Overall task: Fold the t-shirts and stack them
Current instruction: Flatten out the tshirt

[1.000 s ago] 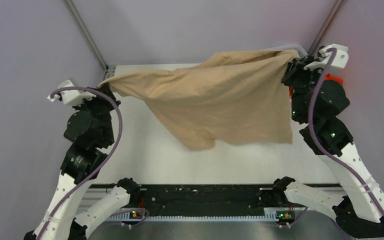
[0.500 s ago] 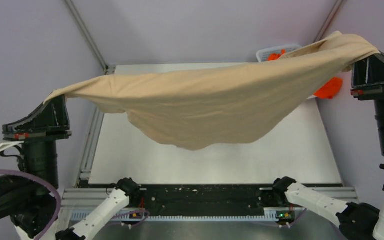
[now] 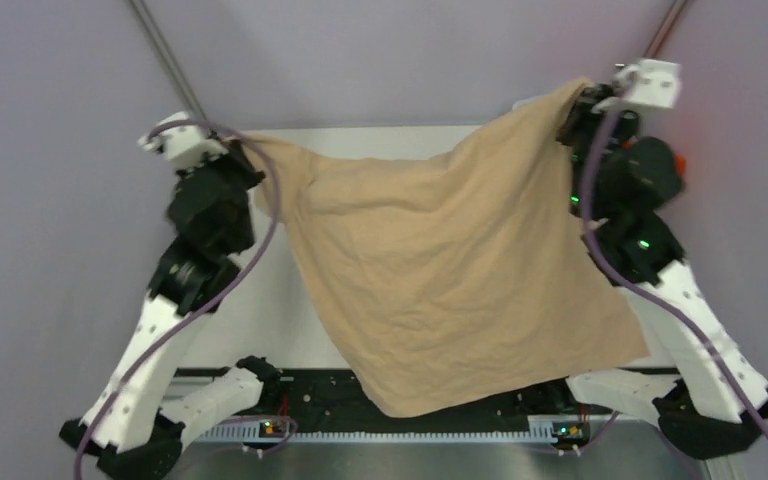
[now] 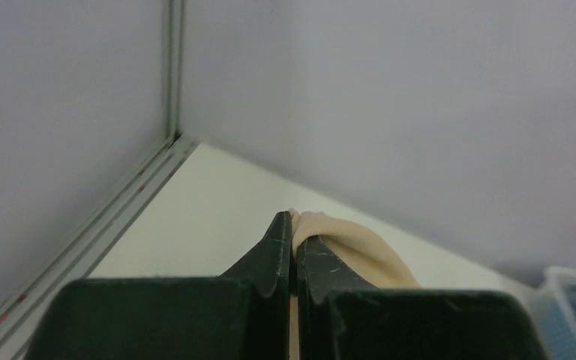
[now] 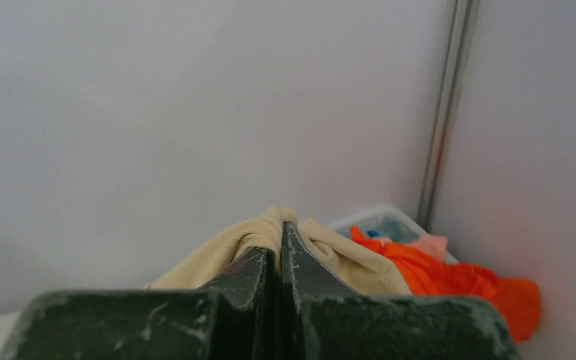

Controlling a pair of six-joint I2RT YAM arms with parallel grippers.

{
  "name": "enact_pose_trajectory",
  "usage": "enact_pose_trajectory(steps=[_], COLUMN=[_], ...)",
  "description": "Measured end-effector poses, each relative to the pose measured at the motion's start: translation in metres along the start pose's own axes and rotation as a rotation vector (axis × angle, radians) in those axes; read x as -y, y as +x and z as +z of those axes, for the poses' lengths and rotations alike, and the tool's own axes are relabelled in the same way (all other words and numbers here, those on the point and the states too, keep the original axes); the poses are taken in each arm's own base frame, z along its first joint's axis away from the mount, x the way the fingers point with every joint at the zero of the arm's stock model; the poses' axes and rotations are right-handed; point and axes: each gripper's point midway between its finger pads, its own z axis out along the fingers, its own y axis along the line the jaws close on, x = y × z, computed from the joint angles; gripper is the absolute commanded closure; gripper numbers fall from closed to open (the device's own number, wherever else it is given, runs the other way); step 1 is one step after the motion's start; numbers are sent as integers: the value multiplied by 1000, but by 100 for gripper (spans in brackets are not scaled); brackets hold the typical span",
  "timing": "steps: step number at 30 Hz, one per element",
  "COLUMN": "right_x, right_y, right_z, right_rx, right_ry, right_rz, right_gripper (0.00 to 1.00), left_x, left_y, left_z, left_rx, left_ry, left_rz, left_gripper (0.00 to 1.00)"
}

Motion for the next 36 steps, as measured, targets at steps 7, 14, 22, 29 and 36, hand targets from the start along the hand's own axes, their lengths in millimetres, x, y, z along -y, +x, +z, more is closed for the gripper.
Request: enact_pose_trajectory(steps=[7, 14, 22, 29, 36], right_x=[-1, -1, -15, -34, -70], right_y=[291, 492, 467, 393, 422], right_z=[61, 64, 78, 13, -90], right_rx=[-449, -809, -812, -769, -894], right_ry=[141, 147, 176, -37, -268], right_rz=[-248, -399, -301, -1, 161], right_gripper=[88, 7, 1, 1, 1], left_x=[-80, -149, -98, -67, -79], left_y=[248, 376, 363, 383, 443], left_z=[90, 79, 104, 101, 54], left_rx=[-452, -774, -753, -845, -1044], left_ry=[-404, -593, -414, -264, -249], left_rz=[312, 437, 258, 157, 91], left_gripper=[3, 1, 1, 1, 1])
